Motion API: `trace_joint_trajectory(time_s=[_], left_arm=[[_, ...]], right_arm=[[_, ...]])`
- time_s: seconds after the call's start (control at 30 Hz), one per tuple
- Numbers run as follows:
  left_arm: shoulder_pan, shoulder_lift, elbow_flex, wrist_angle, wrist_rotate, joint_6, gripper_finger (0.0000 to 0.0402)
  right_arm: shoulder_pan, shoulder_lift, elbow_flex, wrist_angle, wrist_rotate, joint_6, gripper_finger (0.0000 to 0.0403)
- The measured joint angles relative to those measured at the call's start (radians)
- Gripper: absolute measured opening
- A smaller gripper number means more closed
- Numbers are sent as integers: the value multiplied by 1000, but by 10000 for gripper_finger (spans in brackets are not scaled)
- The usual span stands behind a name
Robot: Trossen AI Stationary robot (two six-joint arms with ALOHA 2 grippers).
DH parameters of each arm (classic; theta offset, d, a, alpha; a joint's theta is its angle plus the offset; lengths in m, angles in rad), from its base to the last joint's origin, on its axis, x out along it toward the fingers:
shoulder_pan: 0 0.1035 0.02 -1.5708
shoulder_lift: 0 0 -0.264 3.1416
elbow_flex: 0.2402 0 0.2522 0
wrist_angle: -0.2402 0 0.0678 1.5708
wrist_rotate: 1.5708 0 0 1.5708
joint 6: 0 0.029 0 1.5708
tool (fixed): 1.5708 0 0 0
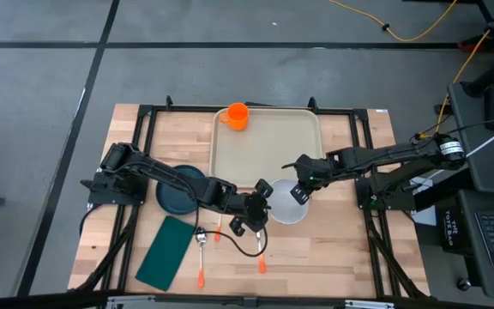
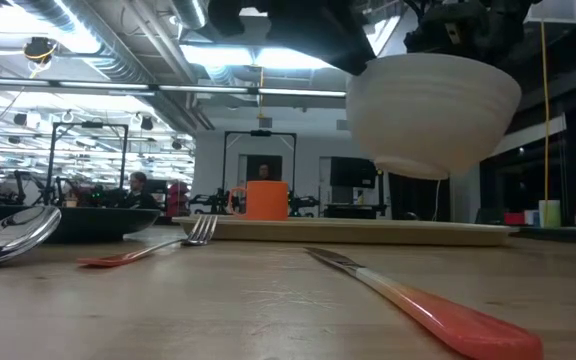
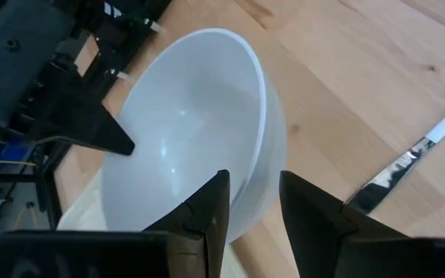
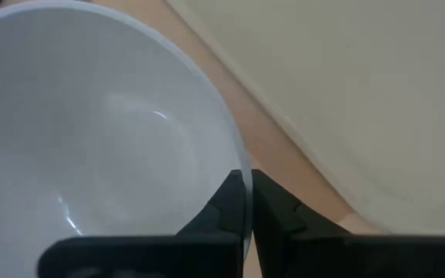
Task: Set up tray
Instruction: Move the white bowl near the gray serving tray
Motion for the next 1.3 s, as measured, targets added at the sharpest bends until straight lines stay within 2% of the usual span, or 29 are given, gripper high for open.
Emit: trace_joint_trajectory(time_s=[0.33, 0.53, 0.77, 1.03, 1.3], left_arm=[[26, 29, 0, 0, 57, -9, 104], [27, 39, 0, 4, 81, 35, 86], [27, 43, 0, 1, 78, 43, 65], [27, 43, 0, 5, 91, 43, 64], [27, 43, 0, 0, 149, 31, 13]], right_arm=[[27, 0, -2, 16, 9, 0, 12], [32, 0, -2, 20, 28, -12, 12], [32, 0, -2, 27, 27, -22, 12], [32, 0, -2, 38, 21, -23, 12], [32, 0, -2, 62, 14, -27, 12]])
